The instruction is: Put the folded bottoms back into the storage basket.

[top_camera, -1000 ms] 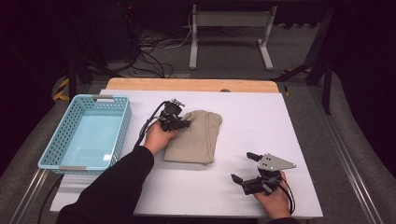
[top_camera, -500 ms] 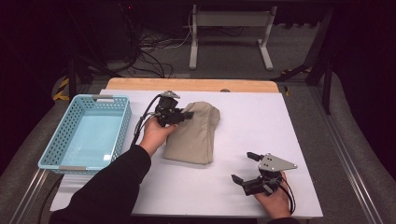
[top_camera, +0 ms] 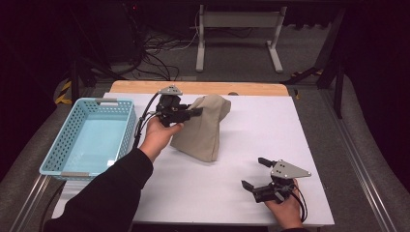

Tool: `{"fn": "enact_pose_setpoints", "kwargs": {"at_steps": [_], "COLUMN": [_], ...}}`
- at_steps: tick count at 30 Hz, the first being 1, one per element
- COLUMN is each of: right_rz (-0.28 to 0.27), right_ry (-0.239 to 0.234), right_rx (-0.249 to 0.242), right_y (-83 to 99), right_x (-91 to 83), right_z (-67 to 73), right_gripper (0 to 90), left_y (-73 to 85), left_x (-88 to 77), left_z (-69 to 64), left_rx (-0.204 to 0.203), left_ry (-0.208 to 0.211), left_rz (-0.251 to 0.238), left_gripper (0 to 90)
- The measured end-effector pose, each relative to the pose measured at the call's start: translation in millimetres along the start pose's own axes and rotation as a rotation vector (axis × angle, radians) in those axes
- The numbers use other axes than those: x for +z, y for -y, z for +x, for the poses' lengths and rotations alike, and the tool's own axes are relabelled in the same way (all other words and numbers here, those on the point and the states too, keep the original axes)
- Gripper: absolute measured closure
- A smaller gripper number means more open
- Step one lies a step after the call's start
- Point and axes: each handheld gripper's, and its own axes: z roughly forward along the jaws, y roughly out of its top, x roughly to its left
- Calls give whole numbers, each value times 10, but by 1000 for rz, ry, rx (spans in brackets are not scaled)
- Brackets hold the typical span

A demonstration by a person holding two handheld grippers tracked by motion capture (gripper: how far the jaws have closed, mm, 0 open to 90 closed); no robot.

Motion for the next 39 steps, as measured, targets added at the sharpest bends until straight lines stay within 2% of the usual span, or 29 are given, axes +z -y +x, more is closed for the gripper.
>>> {"fn": "enact_pose_setpoints", "kwargs": {"at_steps": [5,9,16,20,29,39], "right_rz": [4,5,9,11,16,16], "right_ry": [3,0,-2,-3,-1,-1], "right_rx": [-2,-1,-2,2,4,3], "right_y": [1,1,1,1,1,1], "right_x": [2,5,17,19,24,26], "right_z": [1,-1,0,1,1,1], "right_gripper": [0,0,0,0,0,0], "left_y": [-78,-129,-170,-222,-305,-351], "left_x": [-129,-244,-432,-560,-754,-910], "left_z": [-57,-68,-30,-46,-65,-79], "left_rx": [33,41,24,42,57,92], "left_ry": [-5,-3,-3,-9,-4,-10], "left_rz": [-34,-65,-97,-116,-142,-159], "left_gripper": [727,727,726,726,726,726]}}
